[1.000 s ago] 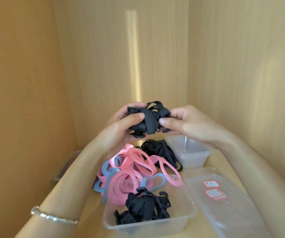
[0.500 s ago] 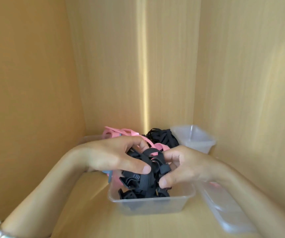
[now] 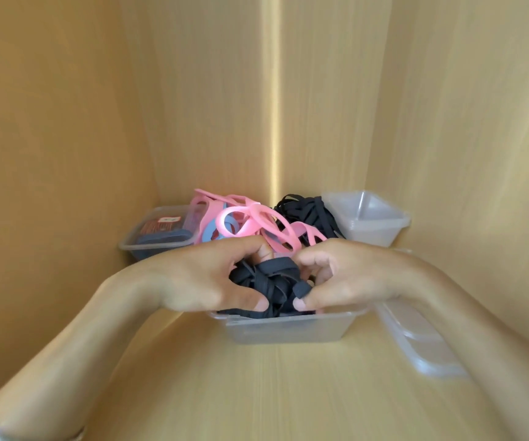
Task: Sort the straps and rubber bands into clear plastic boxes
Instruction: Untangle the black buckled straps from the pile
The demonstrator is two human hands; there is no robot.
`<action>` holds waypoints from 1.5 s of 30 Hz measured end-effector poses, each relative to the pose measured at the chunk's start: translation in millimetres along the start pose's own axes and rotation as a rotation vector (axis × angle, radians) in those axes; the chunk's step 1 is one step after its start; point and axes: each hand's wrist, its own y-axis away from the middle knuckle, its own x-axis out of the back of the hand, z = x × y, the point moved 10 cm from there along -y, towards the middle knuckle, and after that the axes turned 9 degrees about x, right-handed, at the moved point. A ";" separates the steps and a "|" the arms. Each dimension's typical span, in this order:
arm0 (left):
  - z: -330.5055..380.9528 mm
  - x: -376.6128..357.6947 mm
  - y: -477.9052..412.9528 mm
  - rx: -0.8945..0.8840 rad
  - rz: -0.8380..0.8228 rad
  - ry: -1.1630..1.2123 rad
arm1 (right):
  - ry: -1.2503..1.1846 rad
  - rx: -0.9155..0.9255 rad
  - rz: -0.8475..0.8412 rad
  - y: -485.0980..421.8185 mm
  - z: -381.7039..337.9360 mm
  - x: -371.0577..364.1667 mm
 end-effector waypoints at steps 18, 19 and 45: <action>-11.8 2.1 -2.3 0.039 0.084 -0.157 | 0.344 -0.050 0.081 5.0 10.1 22.1; -13.5 1.5 -2.5 0.047 0.080 -0.188 | 0.354 -0.033 0.105 3.3 8.9 22.4; 1.9 -6.0 -10.6 -0.062 0.115 -0.387 | 0.463 -0.074 0.057 -13.2 7.1 0.1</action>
